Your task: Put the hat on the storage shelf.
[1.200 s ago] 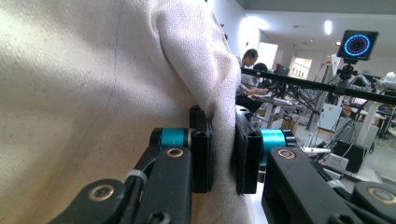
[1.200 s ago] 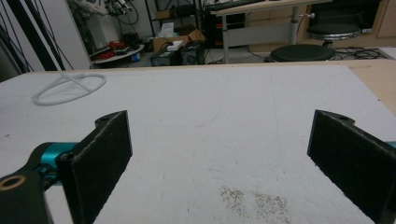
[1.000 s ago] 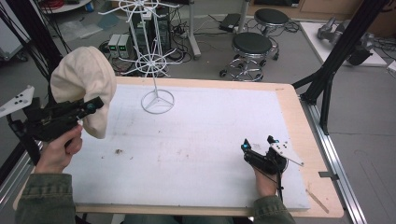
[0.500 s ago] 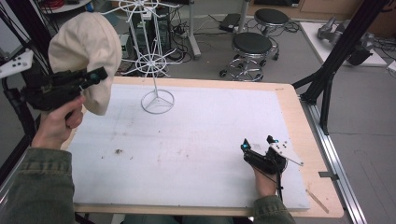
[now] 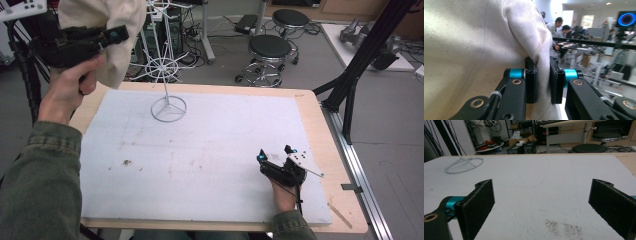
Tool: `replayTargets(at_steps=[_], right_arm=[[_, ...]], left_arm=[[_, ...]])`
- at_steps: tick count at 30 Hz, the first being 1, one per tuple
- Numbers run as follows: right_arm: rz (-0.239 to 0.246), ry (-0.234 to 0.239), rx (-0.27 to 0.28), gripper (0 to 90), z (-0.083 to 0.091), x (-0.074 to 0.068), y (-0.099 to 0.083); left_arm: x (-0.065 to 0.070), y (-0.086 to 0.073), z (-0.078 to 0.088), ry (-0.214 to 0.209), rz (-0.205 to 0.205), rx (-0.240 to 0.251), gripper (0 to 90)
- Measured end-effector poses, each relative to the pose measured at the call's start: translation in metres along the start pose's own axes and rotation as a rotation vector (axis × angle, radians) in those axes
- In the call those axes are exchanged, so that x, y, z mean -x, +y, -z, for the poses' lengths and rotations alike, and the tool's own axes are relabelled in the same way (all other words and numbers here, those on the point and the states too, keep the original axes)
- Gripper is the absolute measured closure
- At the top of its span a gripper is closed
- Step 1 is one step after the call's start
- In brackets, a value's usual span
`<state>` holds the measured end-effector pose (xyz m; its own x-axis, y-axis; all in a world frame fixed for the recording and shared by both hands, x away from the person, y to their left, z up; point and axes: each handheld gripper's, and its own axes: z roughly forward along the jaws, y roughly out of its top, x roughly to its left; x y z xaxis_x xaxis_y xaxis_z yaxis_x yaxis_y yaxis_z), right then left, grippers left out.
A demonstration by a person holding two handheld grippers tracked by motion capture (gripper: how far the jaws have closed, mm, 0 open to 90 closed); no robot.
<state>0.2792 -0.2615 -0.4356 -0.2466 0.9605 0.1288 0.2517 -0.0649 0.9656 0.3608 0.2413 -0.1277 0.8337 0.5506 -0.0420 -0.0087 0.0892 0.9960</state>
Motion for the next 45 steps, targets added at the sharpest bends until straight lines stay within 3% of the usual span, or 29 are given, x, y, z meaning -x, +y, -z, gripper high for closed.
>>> replayTargets(at_steps=[3,6,9,14,29,45], right_arm=[[0.003,0.008,0.0,5.4,0.0,-0.001,0.0],[0.001,0.013,-0.003,5.4,0.0,0.0,0.0],[-0.002,0.016,-0.007,5.4,-0.002,0.0,-0.001],[0.004,0.023,-0.003,5.4,-0.001,0.0,0.0],[-0.001,0.023,-0.002,5.4,-0.001,-0.001,0.0],[0.001,0.025,-0.008,5.4,-0.002,-0.001,-0.001]], left_arm=[[-0.006,0.006,-0.008,0.02,-0.007,-0.015,78.7],[-0.022,0.012,-0.025,0.03,0.012,-0.011,78.7],[-0.032,0.014,-0.037,0.043,0.016,-0.048,78.7],[-0.038,0.012,-0.042,0.069,0.047,-0.044,78.6],[-0.035,0.009,-0.043,0.059,0.052,-0.07,78.1],[-0.035,0.003,-0.048,0.062,0.101,-0.095,73.1]])
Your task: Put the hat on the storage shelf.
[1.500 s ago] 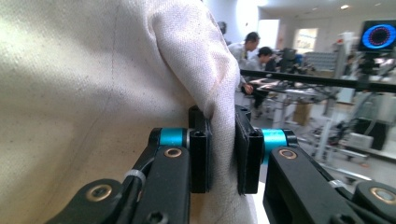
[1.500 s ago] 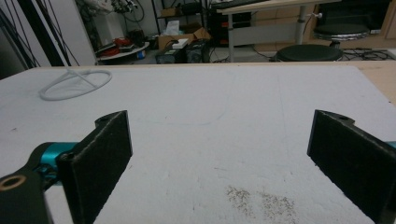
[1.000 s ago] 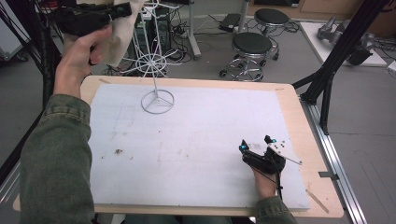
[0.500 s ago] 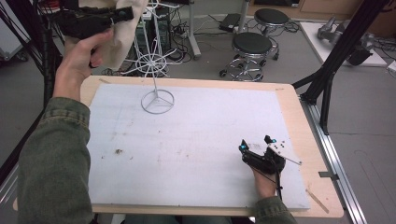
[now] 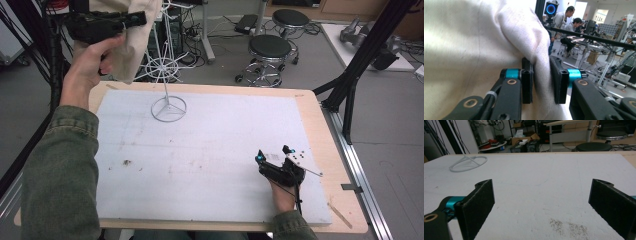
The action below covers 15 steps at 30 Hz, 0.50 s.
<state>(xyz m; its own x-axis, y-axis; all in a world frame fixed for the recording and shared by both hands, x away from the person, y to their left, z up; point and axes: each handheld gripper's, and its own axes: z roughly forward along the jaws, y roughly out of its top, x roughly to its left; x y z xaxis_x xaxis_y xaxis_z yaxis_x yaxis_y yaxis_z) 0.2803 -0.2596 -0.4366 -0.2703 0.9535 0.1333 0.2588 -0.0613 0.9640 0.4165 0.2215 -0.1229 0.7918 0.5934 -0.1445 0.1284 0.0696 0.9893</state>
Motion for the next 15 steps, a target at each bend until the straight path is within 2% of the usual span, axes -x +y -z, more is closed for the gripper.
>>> replayTargets(at_steps=[5,8,11,12,13,14,15], right_arm=[[-0.005,0.0,-0.002,5.4,0.0001,0.0,0.0],[-0.008,0.001,-0.005,5.4,0.0003,0.0003,0.0001],[-0.009,0.001,-0.005,5.4,0.0007,0.0003,0.0002],[-0.009,0.002,-0.005,5.4,0.0005,0.0003,0.0002],[-0.009,0.001,-0.006,5.4,0.0005,0.0002,0.0002],[-0.009,0.001,-0.006,5.4,0.0005,0.0002,0.0002],[-0.009,0.001,-0.005,5.4,0.0002,0.0003,0.0001]], left_arm=[[0.0029,-0.0008,-0.0059,0.015,0.007,-0.028,66.5],[0.0033,-0.0006,-0.0059,0.028,0.007,-0.041,64.5],[0.0045,0.0007,-0.0039,0.042,0.017,-0.056,58.4],[0.0069,0.0016,-0.0032,0.064,0.001,-0.066,56.6],[0.0069,0.0016,-0.0032,0.064,0.001,-0.066,52.2],[0.0088,0.0022,-0.0028,0.082,-0.014,-0.075,52.2],[0.0107,0.003,-0.0023,0.099,-0.026,-0.083,45.6]])
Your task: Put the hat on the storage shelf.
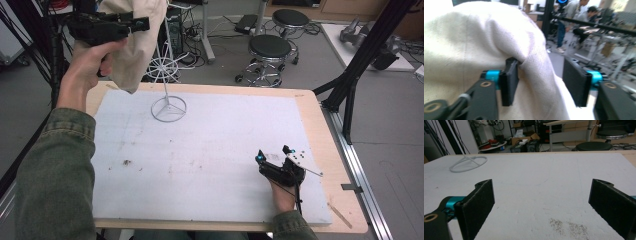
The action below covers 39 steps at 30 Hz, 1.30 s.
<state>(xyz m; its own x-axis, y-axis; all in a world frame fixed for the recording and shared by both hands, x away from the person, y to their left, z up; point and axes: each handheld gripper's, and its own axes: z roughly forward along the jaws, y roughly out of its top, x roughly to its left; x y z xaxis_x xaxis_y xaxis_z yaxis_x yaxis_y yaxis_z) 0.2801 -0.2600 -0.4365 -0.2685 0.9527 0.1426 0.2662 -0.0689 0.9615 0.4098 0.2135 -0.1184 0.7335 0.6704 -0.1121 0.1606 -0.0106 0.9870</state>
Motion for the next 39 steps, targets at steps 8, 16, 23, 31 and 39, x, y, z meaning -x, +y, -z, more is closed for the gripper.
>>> replayTargets(at_steps=[8,16,23,31,39], right_arm=[[-0.001,-0.003,0.002,5.4,0.0,-0.001,0.0],[-0.003,-0.003,0.002,5.4,0.0,0.0,0.0],[-0.002,-0.001,0.002,5.4,-0.001,0.0,0.0],[-0.005,-0.004,0.002,5.4,-0.001,-0.001,0.0],[0.003,0.001,0.001,5.4,-0.001,-0.001,0.0]], left_arm=[[0.002,0.002,0.008,0.038,-0.018,0.002,39.7],[0.001,0.001,0.013,0.038,-0.011,0.018,39.5],[0.003,-0.009,0.022,0.09,-0.055,0.058,40.5],[-0.003,-0.021,0.033,0.1,-0.031,0.087,36.5],[-0.005,-0.037,0.054,0.171,-0.018,0.105,27.7]])
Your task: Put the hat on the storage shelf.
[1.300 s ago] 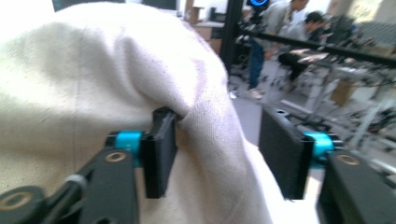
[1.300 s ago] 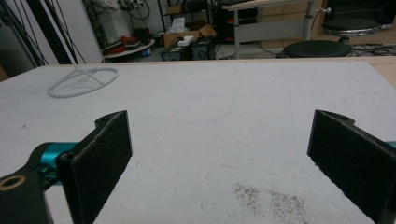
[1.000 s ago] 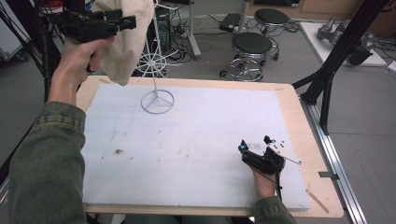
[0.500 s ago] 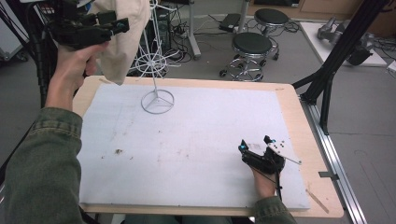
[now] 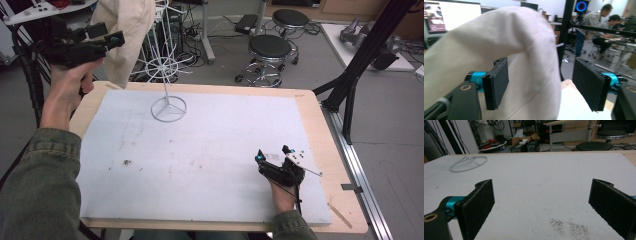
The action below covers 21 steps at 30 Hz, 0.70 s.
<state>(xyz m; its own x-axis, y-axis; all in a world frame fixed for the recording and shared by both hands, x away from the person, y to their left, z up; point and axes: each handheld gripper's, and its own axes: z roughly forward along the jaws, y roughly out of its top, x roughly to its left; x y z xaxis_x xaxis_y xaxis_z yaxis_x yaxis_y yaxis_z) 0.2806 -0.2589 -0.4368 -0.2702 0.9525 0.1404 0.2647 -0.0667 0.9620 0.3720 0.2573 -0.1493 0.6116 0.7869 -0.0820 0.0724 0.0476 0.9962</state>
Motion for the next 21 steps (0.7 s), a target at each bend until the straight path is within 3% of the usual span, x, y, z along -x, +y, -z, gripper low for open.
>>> replayTargets(at_steps=[4,10,13,21], right_arm=[[-0.003,-0.001,0.001,5.4,0.0,0.0,0.0],[0.005,0.001,0.001,5.4,0.0,-0.001,0.0],[0.007,0.005,0.002,5.4,0.001,-0.001,0.0],[0.007,0.009,-0.001,5.4,0.002,-0.003,0.0]], left_arm=[[-0.001,-0.012,0.018,0.044,0.021,0.041,28.4],[0.001,-0.025,0.029,0.064,0.018,0.037,28.2],[0.002,-0.04,0.039,0.111,-0.009,0.043,28.2],[0.001,-0.068,0.057,0.161,0.004,0.077,27.7]])
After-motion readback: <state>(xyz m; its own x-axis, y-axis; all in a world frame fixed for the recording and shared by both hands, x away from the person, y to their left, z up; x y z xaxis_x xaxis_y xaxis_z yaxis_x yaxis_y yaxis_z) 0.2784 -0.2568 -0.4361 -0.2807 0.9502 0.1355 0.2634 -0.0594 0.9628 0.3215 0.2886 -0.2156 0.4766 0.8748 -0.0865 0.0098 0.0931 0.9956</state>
